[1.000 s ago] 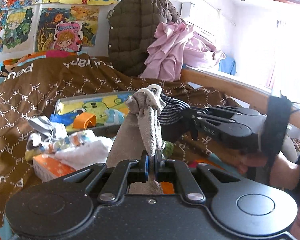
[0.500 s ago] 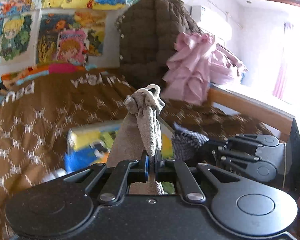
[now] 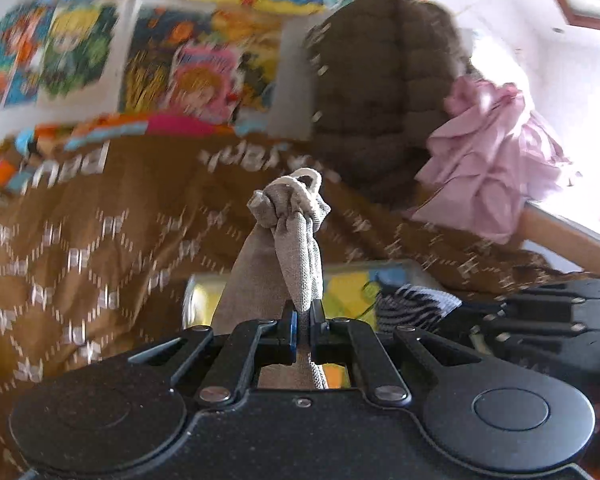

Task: Organize soft objects
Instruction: 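Lift the pouch with the left gripper while the right gripper carries the sock toward the frog tray, then lower and release the pouch from the left gripper while the right gripper releases the sock into the tray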

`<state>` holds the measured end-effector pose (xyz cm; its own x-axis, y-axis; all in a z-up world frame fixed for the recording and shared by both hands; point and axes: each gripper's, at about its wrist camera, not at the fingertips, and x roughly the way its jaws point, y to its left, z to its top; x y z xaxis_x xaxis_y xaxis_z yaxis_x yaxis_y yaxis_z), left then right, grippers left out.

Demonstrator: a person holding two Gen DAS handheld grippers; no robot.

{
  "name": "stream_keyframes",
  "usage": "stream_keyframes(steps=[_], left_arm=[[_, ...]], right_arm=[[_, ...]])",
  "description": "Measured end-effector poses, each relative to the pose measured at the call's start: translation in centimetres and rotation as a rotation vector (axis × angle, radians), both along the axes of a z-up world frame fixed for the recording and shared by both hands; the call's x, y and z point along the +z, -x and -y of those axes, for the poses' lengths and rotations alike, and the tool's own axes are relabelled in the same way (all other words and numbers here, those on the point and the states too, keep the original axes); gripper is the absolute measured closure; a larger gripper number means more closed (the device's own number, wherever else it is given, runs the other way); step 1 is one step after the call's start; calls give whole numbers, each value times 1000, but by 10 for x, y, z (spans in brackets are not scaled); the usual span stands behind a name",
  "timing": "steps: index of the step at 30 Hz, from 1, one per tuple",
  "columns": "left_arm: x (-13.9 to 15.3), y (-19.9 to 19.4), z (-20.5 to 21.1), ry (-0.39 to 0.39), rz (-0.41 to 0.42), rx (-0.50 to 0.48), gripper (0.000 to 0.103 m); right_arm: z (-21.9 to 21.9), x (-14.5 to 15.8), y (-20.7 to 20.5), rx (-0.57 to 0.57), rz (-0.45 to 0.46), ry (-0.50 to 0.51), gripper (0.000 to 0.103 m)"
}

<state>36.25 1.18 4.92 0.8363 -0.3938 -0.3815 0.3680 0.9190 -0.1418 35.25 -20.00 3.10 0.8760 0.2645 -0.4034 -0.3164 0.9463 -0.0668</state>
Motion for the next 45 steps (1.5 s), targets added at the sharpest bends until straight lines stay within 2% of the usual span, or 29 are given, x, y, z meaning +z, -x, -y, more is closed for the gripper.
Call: stream_keyframes(steps=[3, 6, 12, 16, 23, 27, 29, 31, 33, 35, 41, 45], left_arm=[[-18, -13, -6, 16, -54, 11, 98], [-29, -24, -6, 0, -88, 7, 98], [-48, -39, -4, 5, -159, 3, 98], [-53, -44, 2, 6, -177, -7, 98], [-60, -45, 15, -40, -186, -17, 96], [-62, -45, 17, -37, -184, -18, 95], [-64, -46, 16, -27, -189, -15, 93], [-64, -46, 16, -19, -192, -14, 92], [-64, -45, 17, -24, -191, -9, 90], [-62, -42, 18, -28, -184, -1, 88], [-51, -28, 17, -29, -139, 23, 72], [-39, -14, 16, -25, -90, 30, 55]], right_arm=[[-5, -8, -9, -2, -33, 26, 98], [-9, -15, -15, 0, -62, 71, 98], [-11, -23, -25, -18, -129, 78, 98], [-14, -26, -27, -22, -146, 92, 97], [-9, -30, -27, -42, -167, 88, 96], [-4, -29, -23, -48, -161, 91, 92], [-1, -29, -20, -53, -157, 90, 89], [3, -27, -17, -57, -152, 84, 82], [7, -25, -15, -65, -143, 69, 71], [10, -22, -10, -71, -128, 55, 66], [16, -9, 8, -79, -60, 36, 47], [19, 2, 21, -82, -18, 18, 35]])
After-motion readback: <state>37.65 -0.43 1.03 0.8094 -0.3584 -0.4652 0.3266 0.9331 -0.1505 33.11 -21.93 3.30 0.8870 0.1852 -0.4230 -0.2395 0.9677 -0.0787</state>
